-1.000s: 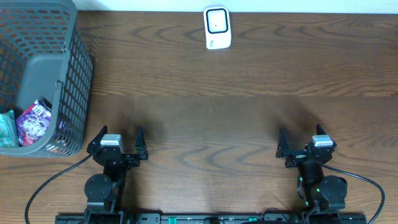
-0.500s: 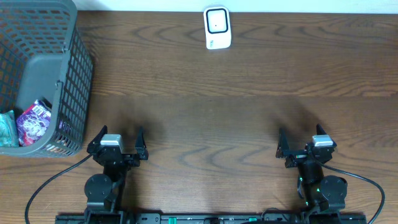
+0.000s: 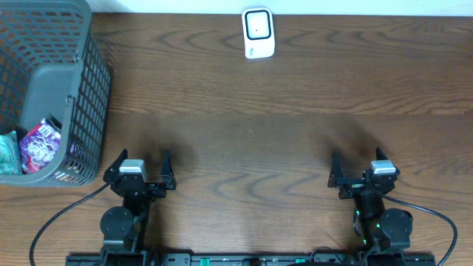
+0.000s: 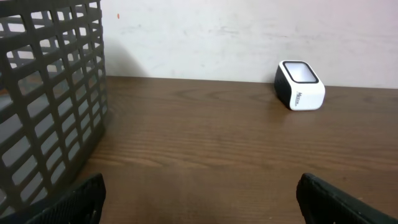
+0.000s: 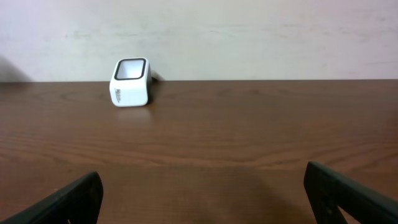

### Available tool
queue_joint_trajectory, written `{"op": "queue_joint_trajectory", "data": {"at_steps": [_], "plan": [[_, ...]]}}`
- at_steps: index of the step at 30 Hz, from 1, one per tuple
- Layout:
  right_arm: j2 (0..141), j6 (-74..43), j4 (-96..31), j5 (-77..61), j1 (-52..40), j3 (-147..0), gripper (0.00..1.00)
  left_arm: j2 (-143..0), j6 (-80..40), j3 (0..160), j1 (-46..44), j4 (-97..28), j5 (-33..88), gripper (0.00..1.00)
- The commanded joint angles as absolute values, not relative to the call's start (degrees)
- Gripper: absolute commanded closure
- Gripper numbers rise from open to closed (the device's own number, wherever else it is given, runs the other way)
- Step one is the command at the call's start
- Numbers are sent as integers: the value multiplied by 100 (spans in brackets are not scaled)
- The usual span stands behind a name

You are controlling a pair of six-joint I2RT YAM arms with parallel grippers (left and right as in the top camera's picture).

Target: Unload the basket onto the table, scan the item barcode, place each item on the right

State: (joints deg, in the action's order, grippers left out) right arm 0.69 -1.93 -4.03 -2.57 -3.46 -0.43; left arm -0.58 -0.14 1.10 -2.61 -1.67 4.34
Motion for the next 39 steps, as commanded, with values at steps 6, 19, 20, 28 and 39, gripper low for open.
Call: {"op": "queue_joint_trajectory", "data": {"at_steps": [6, 19, 20, 28, 39], "plan": [[32, -209, -427, -228, -305, -36, 1, -23, -23, 23, -226, -377, 554, 2], [32, -209, -427, -228, -305, -36, 1, -23, -23, 23, -226, -377, 554, 2], [32, -209, -427, -228, -303, -36, 1, -23, -23, 23, -226, -377, 554, 2], [32, -209, -427, -228, -305, -36, 1, -23, -25, 23, -226, -377, 554, 2], [32, -209, -427, -228, -305, -36, 1, -23, -735, 25, -233, -311, 1245, 2]]}}
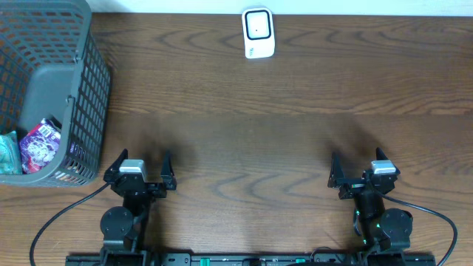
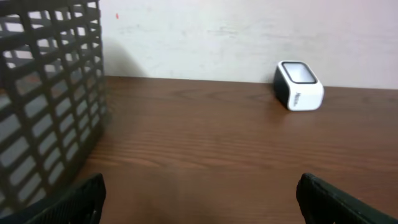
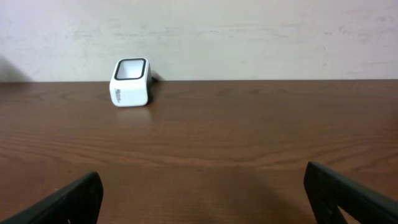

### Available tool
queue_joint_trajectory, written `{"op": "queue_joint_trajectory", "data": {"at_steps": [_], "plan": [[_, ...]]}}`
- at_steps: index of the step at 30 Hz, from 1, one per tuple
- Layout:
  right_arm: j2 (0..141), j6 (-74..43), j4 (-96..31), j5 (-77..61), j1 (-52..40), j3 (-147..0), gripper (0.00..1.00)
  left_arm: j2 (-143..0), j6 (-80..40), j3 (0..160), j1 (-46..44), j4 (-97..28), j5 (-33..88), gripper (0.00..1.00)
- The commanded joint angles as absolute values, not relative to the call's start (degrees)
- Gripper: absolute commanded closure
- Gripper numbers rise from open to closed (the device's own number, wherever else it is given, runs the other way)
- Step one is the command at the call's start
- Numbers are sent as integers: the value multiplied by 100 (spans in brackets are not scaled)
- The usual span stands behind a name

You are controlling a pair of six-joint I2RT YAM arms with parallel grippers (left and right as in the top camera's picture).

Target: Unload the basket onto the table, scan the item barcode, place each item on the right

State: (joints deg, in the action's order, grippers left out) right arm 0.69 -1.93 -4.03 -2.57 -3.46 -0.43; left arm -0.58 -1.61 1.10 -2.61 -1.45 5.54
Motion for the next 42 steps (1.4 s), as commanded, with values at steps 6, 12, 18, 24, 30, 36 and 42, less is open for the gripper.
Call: {"op": "queue_joint_trajectory", "data": {"at_steps": [6, 12, 18, 24, 30, 36, 42], "plan": [[32, -207, -427, -228, -305, -36, 1, -25, -2307, 27, -233, -169, 2488, 2], [32, -209, -427, -228, -305, -36, 1, -27, -2309, 38, -233, 1227, 3109, 2], [32, -207, -427, -228, -305, -36, 1, -30, -2303, 423, -231, 2394, 2722, 2], [32, -209, -427, -228, -305, -36, 1, -425, -1461, 1457, -231, 2187, 1649, 2], [32, -209, -427, -228, -305, -36, 1, -2115, -705, 3719, -231, -685, 644, 2], [32, -207, -427, -228, -305, -36, 1, -4241, -366, 6071, -233, -3535, 1616, 2], [32, -207, -427, -228, -305, -36, 1, -5078, -366, 6639, -231, -4003, 1732, 2]]}}
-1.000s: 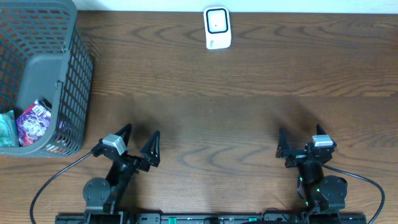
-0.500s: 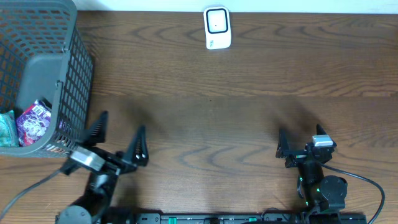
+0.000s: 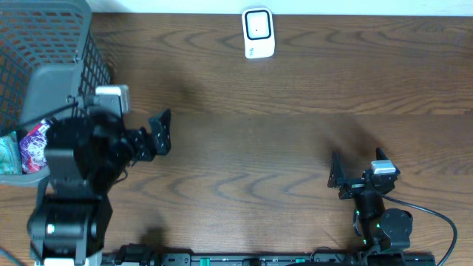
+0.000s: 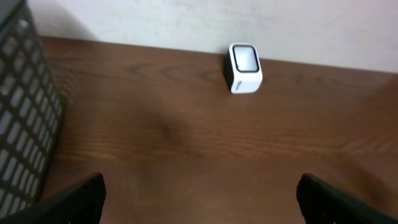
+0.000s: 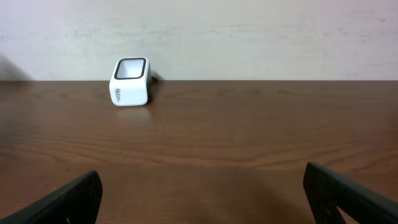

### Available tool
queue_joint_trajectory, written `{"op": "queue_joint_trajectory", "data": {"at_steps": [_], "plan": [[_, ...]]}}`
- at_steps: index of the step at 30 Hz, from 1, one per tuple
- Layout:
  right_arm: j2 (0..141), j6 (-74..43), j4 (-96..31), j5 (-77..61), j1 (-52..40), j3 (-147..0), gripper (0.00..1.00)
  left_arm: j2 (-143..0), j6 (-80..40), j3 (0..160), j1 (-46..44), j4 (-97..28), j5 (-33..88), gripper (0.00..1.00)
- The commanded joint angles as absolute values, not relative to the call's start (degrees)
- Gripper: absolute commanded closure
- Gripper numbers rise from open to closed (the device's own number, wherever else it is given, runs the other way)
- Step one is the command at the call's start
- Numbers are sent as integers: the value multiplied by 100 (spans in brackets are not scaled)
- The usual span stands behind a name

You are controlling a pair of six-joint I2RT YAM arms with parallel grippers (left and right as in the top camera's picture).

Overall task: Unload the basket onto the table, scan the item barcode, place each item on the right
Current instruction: 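Reach the left gripper into the basket and grasp the purple snack pack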

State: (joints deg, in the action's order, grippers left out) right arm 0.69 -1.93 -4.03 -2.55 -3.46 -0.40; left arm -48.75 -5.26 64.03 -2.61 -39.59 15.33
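Note:
The white barcode scanner (image 3: 259,33) stands at the table's far edge, also seen in the left wrist view (image 4: 244,67) and the right wrist view (image 5: 130,82). Items lie in the grey mesh basket (image 3: 89,66) at the left: a purple packet (image 3: 37,144) and a teal packet (image 3: 7,151). My left gripper (image 3: 122,118) is raised just right of the basket, open and empty, looking down at bare table (image 4: 199,199). My right gripper (image 3: 359,165) rests low at the front right, open and empty (image 5: 202,196).
The basket's mesh wall (image 4: 25,124) fills the left edge of the left wrist view. A pale wall runs behind the table's far edge. The dark wood table (image 3: 295,125) spreads between basket, scanner and right arm.
My left arm has risen from its rest at the front left and now sits higher and farther forward, beside the basket's right wall. The right arm, scanner and basket items have not moved.
At both earlier moments both arms rested at the front edge, grippers open and empty, the left wrist view shifting only slightly. Now the left arm is lifted next to the basket, still open, while the right arm stays at rest.

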Motion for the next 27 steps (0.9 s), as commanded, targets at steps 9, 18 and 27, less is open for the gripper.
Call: {"op": "queue_joint_trajectory", "data": {"at_steps": [9, 18, 27], "plan": [[32, -209, -427, -228, -305, -36, 1, -6556, -628, 8888, -113, -4956, 598, 2], [32, -209, -427, -228, -305, -36, 1, -9076, -1253, 12457, 1297, -6910, 58, 2], [32, -209, -427, -228, -305, -36, 1, -10318, -1525, 12571, 2749, -7087, 62, 2]]}}
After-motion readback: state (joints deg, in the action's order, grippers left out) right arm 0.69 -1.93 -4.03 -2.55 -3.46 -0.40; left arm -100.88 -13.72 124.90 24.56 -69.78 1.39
